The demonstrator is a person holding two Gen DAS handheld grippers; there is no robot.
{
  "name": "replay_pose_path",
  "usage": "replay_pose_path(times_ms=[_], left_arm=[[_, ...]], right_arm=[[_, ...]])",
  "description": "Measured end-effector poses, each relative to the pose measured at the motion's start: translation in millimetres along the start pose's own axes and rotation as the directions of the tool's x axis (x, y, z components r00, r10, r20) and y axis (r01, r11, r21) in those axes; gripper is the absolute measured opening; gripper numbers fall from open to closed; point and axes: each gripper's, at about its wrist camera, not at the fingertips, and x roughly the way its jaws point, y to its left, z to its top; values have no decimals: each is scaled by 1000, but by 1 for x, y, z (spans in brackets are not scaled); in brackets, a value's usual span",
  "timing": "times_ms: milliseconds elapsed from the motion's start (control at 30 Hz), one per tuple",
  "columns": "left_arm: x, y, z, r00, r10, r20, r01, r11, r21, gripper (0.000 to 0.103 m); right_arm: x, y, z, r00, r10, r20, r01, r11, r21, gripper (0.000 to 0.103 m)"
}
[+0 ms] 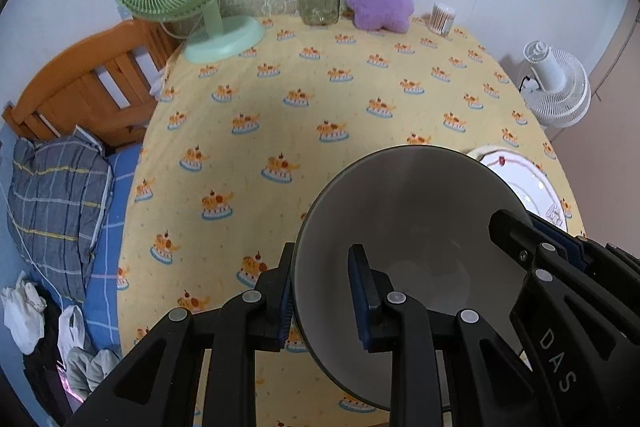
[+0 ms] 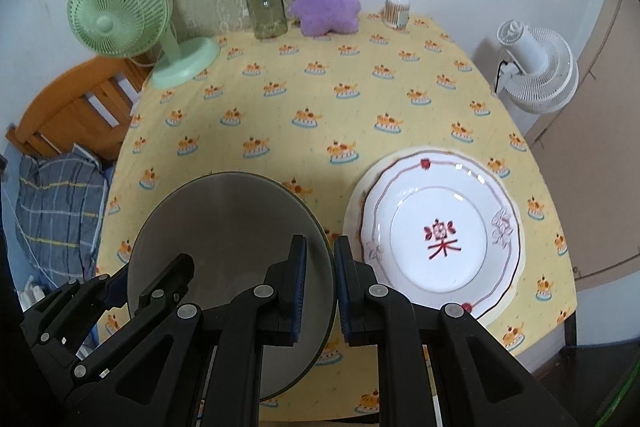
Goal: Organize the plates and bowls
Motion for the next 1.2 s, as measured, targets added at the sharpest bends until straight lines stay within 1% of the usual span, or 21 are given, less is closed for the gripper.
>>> replay_pose_path(times_ms=[300,433,567,667,800,933,1067,1133,1200], left_arm=[[18,4,-12,998,-21,-52,21,1000,12,23],[19,6,-12,999,-12,-44,13,1000,23,23],[25,11,-14,998,-6,-66,7,1000,10,23],[28,15,-15,997,-12,-77,12,1000,-1,23],[33,11,-14,996,-17,-85,17,1000,8,23],[32,4,-16,998,7,-61,-4,999,52,23],[33,8,-16,998,-5,-64,8,999,39,23],[33,9,-15,997,-20,-69,22,999,25,26],[32,11,-14,996,-40,-74,41,999,19,33]], right_arm=[[17,3,-14,998,-26,-54,27,1000,9,17],[21,5,-16,998,-23,-64,23,1000,13,17],[27,9,-16,997,-16,-80,17,1000,6,17],[30,14,-16,997,-23,-78,23,1000,-10,17],[34,13,-14,997,-33,-73,32,999,-22,17],[38,10,-17,995,-45,-89,43,999,-33,17],[38,11,-17,995,-47,-90,44,998,-36,17],[38,10,-17,995,-43,-94,40,999,-30,17],[37,10,-17,995,-32,-96,31,999,-18,17]])
